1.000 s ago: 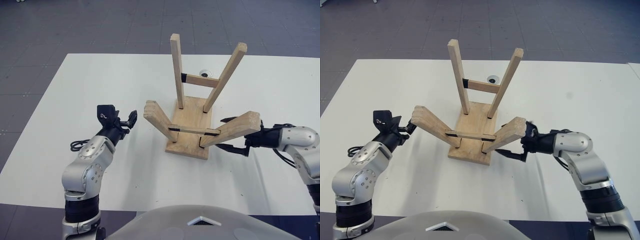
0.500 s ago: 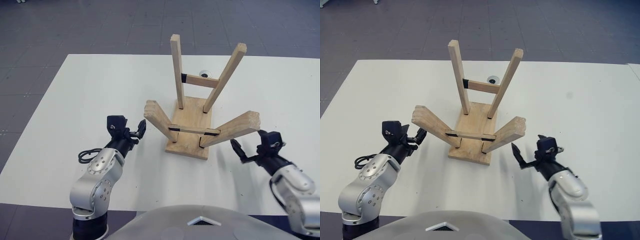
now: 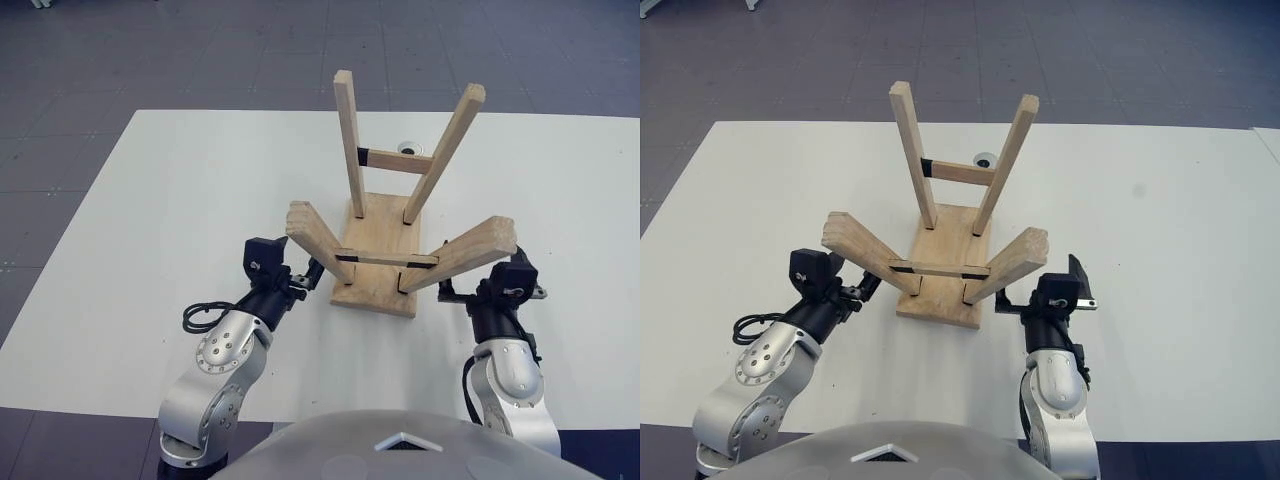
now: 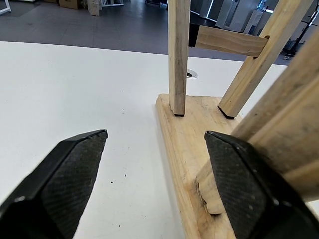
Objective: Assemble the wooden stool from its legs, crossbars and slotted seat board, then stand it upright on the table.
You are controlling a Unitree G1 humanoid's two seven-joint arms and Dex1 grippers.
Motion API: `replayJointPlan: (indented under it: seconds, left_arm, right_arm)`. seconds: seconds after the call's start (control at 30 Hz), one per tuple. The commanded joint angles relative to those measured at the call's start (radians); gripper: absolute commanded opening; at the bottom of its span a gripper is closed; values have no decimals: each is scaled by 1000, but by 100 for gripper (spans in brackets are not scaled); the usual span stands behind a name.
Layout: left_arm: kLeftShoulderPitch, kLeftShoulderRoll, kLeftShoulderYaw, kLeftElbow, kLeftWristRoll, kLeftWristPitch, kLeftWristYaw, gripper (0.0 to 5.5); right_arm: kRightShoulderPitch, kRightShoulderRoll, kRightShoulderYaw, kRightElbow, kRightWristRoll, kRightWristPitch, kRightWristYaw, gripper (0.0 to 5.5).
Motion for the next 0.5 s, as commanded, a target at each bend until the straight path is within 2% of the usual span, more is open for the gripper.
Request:
replayJointPlan:
  seconds: [0.03,0.2,0.43,0.5]
  left_arm:
    - [0,-20,-20,-27,-24,14,-13,367]
    - [-2,-40,-29,-19,-24,16,-12,367]
    - [0,-53,-10,-22,-26,15,-6,367]
    - [-4,-52,14,-18,-18,4,2,367]
  right_arm:
    - [-136,11,-10,14,19,40,27,548]
    - [-271,-23,-52,141,44,91,77,548]
    - [-284,-85,-166,239,64,82,118,548]
    - [-285,-102,-234,239,83,79,115,548]
